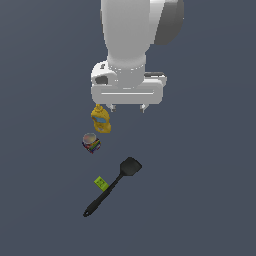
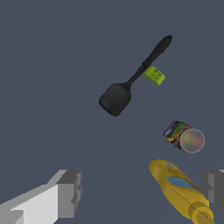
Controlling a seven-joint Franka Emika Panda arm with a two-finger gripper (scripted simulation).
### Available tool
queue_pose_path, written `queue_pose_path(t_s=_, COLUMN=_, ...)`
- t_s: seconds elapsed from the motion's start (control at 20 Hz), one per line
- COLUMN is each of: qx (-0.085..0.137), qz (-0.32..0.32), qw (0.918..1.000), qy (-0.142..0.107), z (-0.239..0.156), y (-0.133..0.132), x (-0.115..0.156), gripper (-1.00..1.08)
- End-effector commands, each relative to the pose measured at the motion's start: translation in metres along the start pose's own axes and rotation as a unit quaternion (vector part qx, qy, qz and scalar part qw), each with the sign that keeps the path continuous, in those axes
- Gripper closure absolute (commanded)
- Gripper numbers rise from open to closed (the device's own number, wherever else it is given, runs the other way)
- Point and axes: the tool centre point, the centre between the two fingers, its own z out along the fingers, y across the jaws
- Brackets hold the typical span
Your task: Pick up a designated object from a clutter of objects.
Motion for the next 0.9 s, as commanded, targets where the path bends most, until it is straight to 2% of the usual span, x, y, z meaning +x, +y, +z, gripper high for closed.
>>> queue_pose_path(t_s=0.0, qx=0.000, qz=0.000, qw=1.0000, qy=0.000, z=0.000, y=0.000, x=0.000, gripper=-0.92)
queue_pose_path(t_s=0.85, qx=-0.007, qz=-0.018, qw=0.9998, qy=0.001, z=0.001, y=-0.004, x=0.011, gripper=-0.92)
